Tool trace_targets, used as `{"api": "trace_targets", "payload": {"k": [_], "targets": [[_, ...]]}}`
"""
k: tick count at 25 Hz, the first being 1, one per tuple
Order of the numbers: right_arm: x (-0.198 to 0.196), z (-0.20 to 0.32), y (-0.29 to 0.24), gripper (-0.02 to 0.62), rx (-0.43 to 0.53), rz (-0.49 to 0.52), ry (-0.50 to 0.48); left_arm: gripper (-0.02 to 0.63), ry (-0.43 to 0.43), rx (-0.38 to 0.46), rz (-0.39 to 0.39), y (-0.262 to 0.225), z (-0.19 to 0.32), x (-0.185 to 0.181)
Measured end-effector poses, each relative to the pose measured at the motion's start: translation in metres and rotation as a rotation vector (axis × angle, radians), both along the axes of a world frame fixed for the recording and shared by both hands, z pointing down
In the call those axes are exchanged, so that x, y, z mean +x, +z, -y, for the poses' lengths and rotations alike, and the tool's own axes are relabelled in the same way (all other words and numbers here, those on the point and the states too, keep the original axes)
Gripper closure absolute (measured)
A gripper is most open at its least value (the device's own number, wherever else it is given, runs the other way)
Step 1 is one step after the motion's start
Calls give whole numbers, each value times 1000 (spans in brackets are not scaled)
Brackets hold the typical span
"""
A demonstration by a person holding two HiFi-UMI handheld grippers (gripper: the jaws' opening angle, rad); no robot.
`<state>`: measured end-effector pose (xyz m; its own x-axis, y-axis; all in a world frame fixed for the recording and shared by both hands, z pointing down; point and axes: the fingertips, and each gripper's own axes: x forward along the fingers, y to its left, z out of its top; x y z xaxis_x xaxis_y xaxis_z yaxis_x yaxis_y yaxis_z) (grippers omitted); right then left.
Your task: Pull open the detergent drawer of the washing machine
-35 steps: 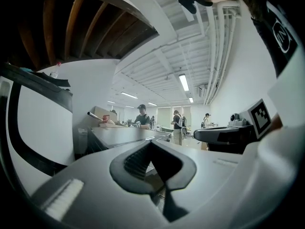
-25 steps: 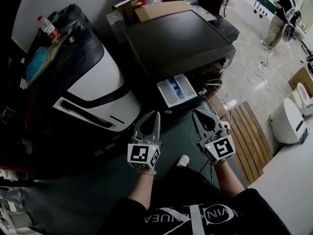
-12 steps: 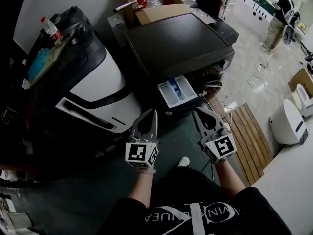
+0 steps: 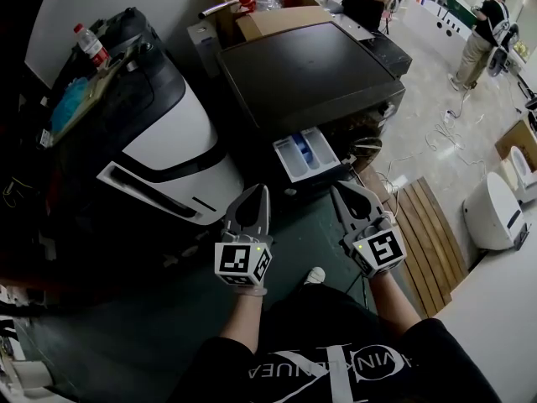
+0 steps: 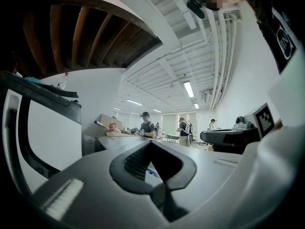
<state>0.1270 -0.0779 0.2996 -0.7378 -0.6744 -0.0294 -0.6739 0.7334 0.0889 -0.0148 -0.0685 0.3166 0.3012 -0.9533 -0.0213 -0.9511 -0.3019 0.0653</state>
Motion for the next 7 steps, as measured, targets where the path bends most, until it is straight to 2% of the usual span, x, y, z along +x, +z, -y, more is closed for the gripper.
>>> {"api": "trace_targets", "payload": {"k": [7], "targets": [[2, 1, 3, 583, 4, 2, 3, 597, -2, -2, 3, 1, 1, 0]]}}
